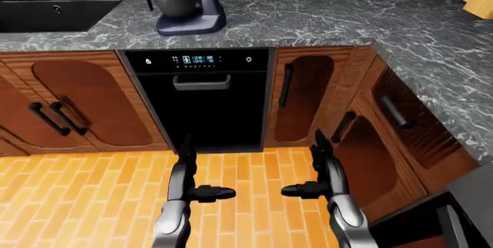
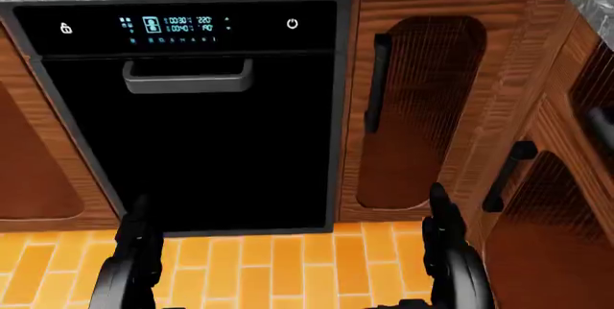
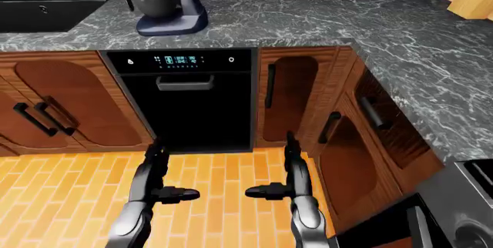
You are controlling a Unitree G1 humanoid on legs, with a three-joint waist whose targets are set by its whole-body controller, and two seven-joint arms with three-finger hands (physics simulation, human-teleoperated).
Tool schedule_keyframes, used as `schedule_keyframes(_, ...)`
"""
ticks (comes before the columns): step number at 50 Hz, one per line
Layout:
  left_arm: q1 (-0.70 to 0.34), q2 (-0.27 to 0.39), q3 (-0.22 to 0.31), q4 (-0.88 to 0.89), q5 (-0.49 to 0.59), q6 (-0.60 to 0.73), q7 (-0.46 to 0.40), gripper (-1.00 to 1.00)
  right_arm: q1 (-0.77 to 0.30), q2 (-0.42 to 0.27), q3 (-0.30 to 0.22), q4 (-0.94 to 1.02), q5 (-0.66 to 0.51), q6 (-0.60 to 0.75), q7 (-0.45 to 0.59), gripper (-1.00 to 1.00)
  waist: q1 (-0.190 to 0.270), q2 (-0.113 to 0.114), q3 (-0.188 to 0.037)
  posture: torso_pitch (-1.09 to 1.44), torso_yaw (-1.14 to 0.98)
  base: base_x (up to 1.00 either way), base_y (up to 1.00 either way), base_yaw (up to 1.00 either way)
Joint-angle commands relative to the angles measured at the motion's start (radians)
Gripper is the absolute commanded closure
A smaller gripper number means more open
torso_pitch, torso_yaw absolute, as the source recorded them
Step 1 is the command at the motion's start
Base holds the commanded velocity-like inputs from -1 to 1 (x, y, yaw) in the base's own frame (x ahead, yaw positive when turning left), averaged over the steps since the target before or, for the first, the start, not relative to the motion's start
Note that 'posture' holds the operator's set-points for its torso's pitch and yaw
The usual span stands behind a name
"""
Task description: Open the stand mixer head.
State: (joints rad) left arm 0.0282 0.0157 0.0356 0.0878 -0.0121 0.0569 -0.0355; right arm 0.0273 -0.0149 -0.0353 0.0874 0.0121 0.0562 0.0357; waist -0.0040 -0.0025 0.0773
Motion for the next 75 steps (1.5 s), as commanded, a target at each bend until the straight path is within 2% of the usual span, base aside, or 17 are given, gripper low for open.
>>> schedule_keyframes(1,-0.037,0.002,0.004,-0.062,-0.005,-0.07,0.002,-1.0,-0.036,-0.006,0.004,-0.073,-0.008,-0.061,0.001,-1.0,-0.002,-0.008,-0.001,0.0,0.0,0.0,0.0,0.0)
schedule_keyframes(3,-0.04,0.005,0.005,-0.044,-0.001,-0.078,0.003,-1.0,-0.037,-0.006,0.006,-0.068,-0.01,-0.063,0.007,-1.0,0.008,-0.001,-0.061,0.0,0.0,0.0,0.0,0.0)
schedule_keyframes(5,-0.05,0.005,0.006,-0.042,-0.004,-0.07,0.005,-1.0,-0.043,-0.006,0.005,-0.064,-0.01,-0.062,0.01,-1.0,0.007,-0.006,-0.017,0.0,0.0,0.0,0.0,0.0)
schedule_keyframes(7,-0.048,0.004,0.004,-0.045,-0.005,-0.071,0.004,-1.0,-0.046,-0.006,0.003,-0.06,-0.007,-0.063,0.012,-1.0,0.007,-0.007,-0.07,0.0,0.0,0.0,0.0,0.0)
schedule_keyframes(8,-0.045,0.003,0.003,-0.052,-0.007,-0.066,0.004,-1.0,-0.042,-0.004,0.004,-0.069,0.002,-0.058,0.019,-1.0,0.007,-0.007,-0.075,0.0,0.0,0.0,0.0,0.0)
schedule_keyframes(15,-0.042,0.003,0.003,-0.058,-0.008,-0.07,0.005,-1.0,-0.035,-0.003,0.008,-0.077,0.005,-0.061,0.027,-1.0,0.008,-0.004,-0.081,0.0,0.0,0.0,0.0,0.0)
schedule_keyframes(20,-0.024,-0.005,-0.007,-0.111,-0.031,-0.151,-0.021,-1.0,-0.051,-0.007,0.002,-0.098,-0.023,-0.234,0.02,-1.0,0.006,-0.002,-0.089,0.0,0.0,0.0,0.0,0.0)
schedule_keyframes(24,0.011,-0.031,-0.011,-0.295,-0.172,-0.244,-0.046,-1.0,-0.049,-0.005,0.001,-0.202,0.007,-0.338,0.04,-1.0,0.006,-0.004,-0.095,0.0,0.0,0.0,0.0,0.0)
schedule_keyframes(31,0.022,-0.027,-0.006,-0.446,-0.288,-0.245,-0.032,-1.0,-0.025,0.004,0.039,-0.393,0.03,-0.399,0.087,-1.0,0.005,-0.002,-0.093,0.0,0.0,0.0,0.0,0.0)
schedule_keyframes(37,-0.017,-0.017,0.044,-0.676,-0.479,-0.088,0.066,-1.0,-0.068,0.009,0.055,-0.618,0.044,-0.238,0.07,-1.0,0.004,-0.001,-0.089,0.0,0.0,0.0,0.0,0.0)
schedule_keyframes(48,-0.123,0.037,0.115,-0.923,-0.601,0.075,0.224,-1.0,-0.238,0.0,0.058,-0.992,0.084,0.146,0.025,-1.0,0.006,0.005,-0.074,0.0,0.0,0.0,0.0,0.0)
schedule_keyframes(66,-0.118,0.043,0.126,-0.952,-0.607,0.095,0.235,-1.0,-0.228,-0.005,0.061,-1.014,0.077,0.151,0.03,-1.0,0.006,0.009,-0.062,0.0,0.0,0.0,0.0,0.0)
schedule_keyframes(69,-0.123,0.046,0.128,-0.957,-0.602,0.099,0.237,-1.0,-0.226,-0.006,0.071,-1.018,0.057,0.153,0.039,-1.0,0.002,0.014,-0.078,0.0,0.0,0.0,0.13,0.0)
schedule_keyframes(71,-0.117,0.046,0.131,-0.956,-0.603,0.095,0.233,-1.0,-0.222,-0.004,0.077,-1.017,0.041,0.155,0.045,-1.0,0.001,-0.039,-0.054,0.0,0.0,0.0,1.0,0.0)
schedule_keyframes(72,-0.115,0.046,0.133,-0.958,-0.607,0.098,0.235,-1.0,-0.223,0.003,0.073,-1.02,0.053,0.162,0.041,-1.0,-0.005,-0.048,-0.061,0.0,0.0,0.0,1.0,0.0)
schedule_keyframes(73,-0.117,0.047,0.134,-0.959,-0.607,0.098,0.236,-1.0,-0.225,0.005,0.07,-1.021,0.058,0.163,0.038,-1.0,-0.008,-0.06,-0.042,0.0,0.0,0.0,0.0,0.0)
schedule_keyframes(75,-0.119,0.048,0.134,-0.958,-0.604,0.101,0.239,-1.0,-0.224,0.003,0.065,-1.019,0.06,0.165,0.033,-1.0,-0.015,-0.007,-0.065,0.0,0.0,0.0,0.0,0.0)
